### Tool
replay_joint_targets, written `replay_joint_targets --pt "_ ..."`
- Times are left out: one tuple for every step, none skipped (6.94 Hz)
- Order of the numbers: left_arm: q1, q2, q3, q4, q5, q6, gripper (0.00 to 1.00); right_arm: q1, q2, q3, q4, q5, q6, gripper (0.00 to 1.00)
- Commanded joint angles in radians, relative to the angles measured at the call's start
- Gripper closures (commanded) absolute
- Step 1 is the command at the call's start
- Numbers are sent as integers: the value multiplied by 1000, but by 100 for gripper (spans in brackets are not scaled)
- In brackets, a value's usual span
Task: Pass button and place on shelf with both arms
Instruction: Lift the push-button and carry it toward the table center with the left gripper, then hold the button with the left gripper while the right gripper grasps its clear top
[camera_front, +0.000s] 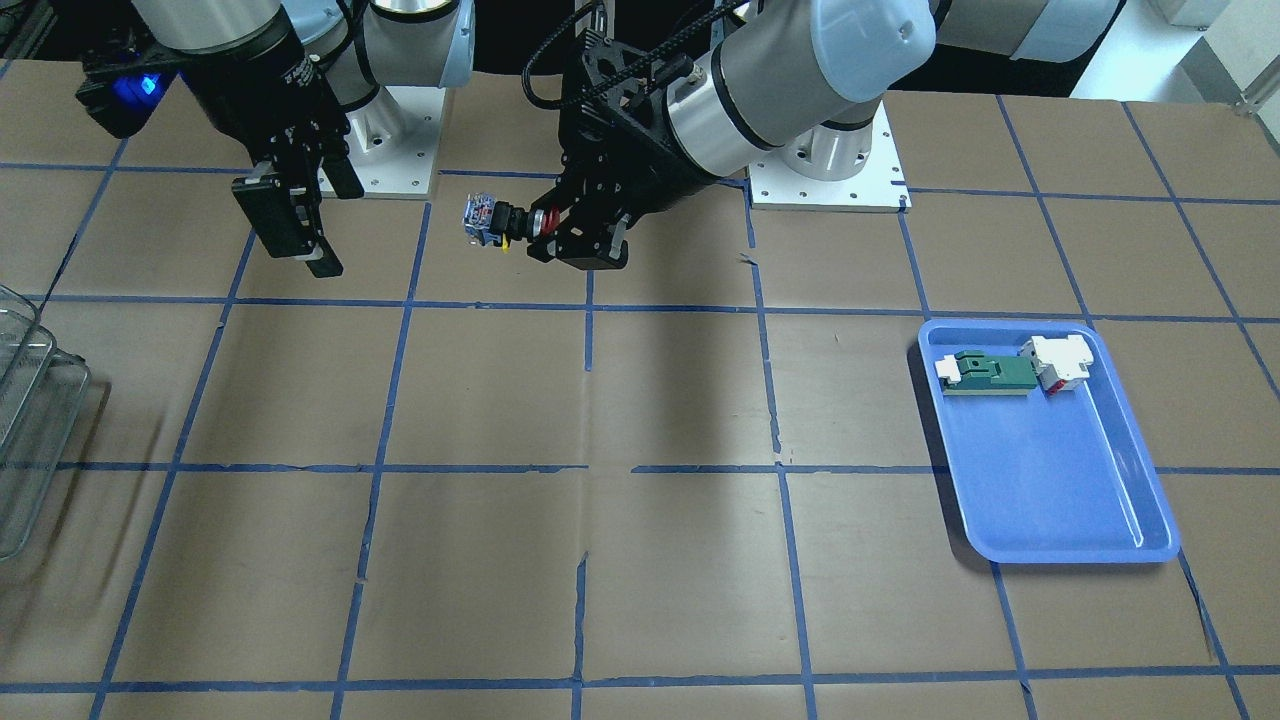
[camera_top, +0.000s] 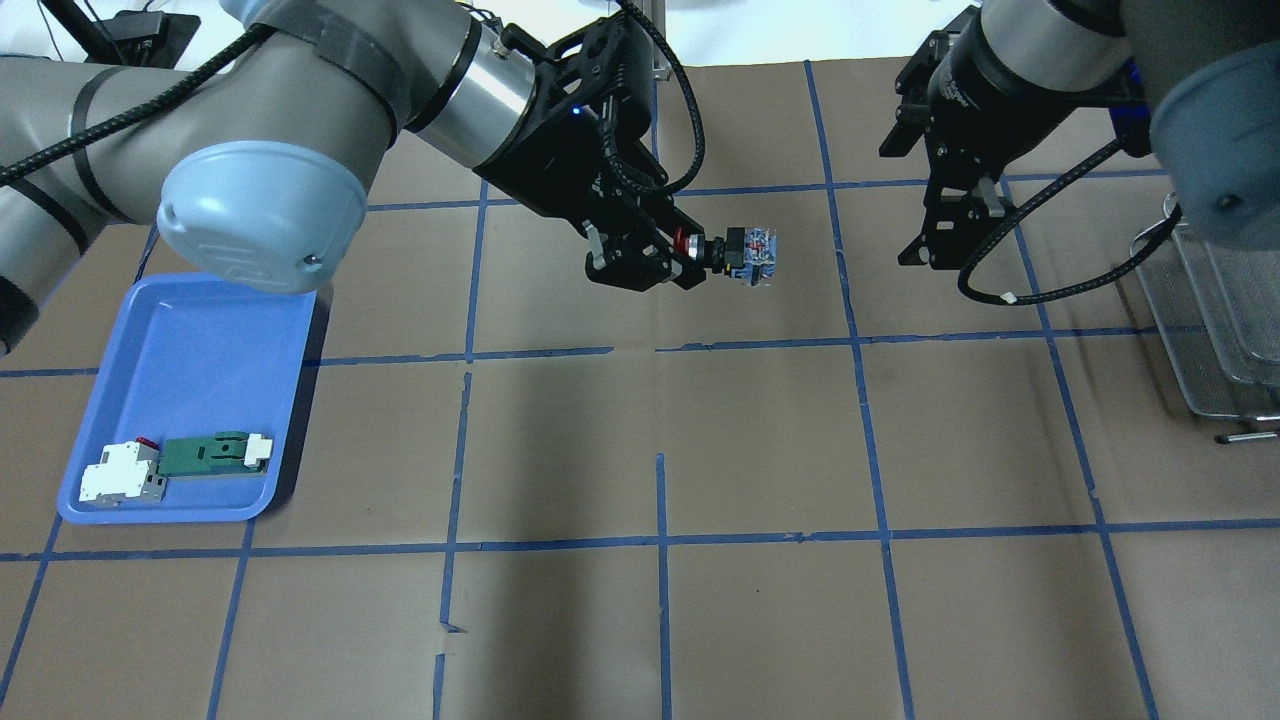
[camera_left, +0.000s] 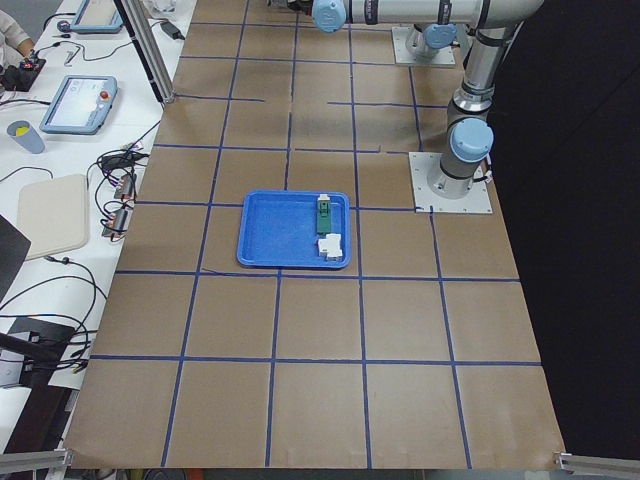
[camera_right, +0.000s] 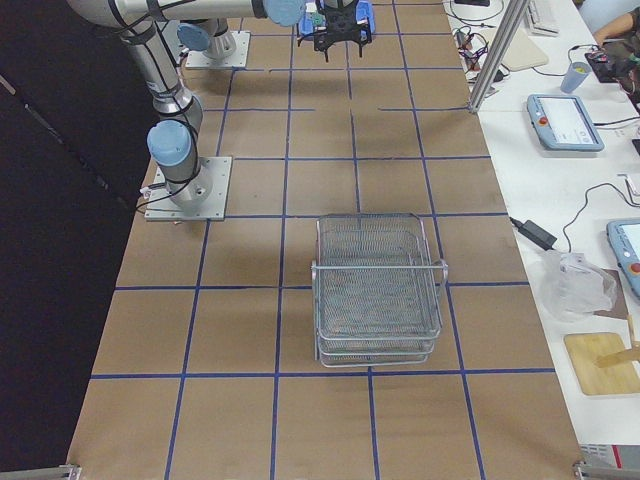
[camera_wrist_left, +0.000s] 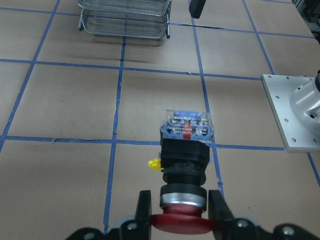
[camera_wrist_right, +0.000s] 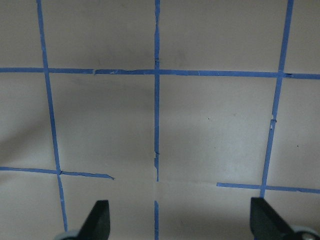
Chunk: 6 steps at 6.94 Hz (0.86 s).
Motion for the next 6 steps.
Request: replay_joint_targets --pt "-17 28 -2 7 3 -29 100 39 1 -23 74 -5 86 0" --pt "-17 35 -3 6 0 -29 100 48 -1 -42 119 -4 89 0" --pt "-17 35 -3 10 0 -34 100 74 4 -55 116 -4 109 0" --pt "-14 33 -3 13 0 -54 100 93 10 -56 109 4 121 0" --pt "-14 33 -3 16 -1 -63 100 114 10 -57 112 10 148 0" --pt "-14 33 -3 20 -1 -64 100 151 13 -57 106 8 172 0"
